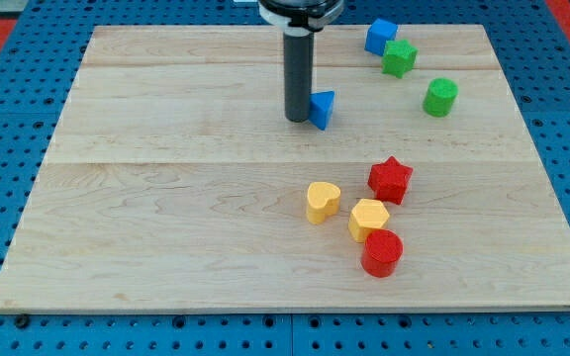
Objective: Push the blue triangle closer to the green circle
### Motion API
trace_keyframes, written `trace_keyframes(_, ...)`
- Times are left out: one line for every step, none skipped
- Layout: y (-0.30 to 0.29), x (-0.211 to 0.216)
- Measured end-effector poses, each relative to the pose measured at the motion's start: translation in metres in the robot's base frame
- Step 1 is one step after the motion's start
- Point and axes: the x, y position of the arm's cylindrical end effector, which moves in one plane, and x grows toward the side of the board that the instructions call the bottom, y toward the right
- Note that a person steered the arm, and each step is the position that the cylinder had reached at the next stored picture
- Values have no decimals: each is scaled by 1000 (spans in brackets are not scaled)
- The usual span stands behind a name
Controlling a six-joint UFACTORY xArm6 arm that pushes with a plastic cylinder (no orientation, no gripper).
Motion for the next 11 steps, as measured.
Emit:
trace_keyframes(53, 3)
trace_keyframes(44, -3)
trace_keyframes(13, -16)
trace_keyframes(53, -44)
trace_keyframes(83, -34)
trace_keyframes(98, -26)
trace_keyframes(92, -37)
trace_keyframes(84, -59)
trace_keyframes(44, -91)
trace_keyframes(41, -142)
trace_keyframes(43, -177)
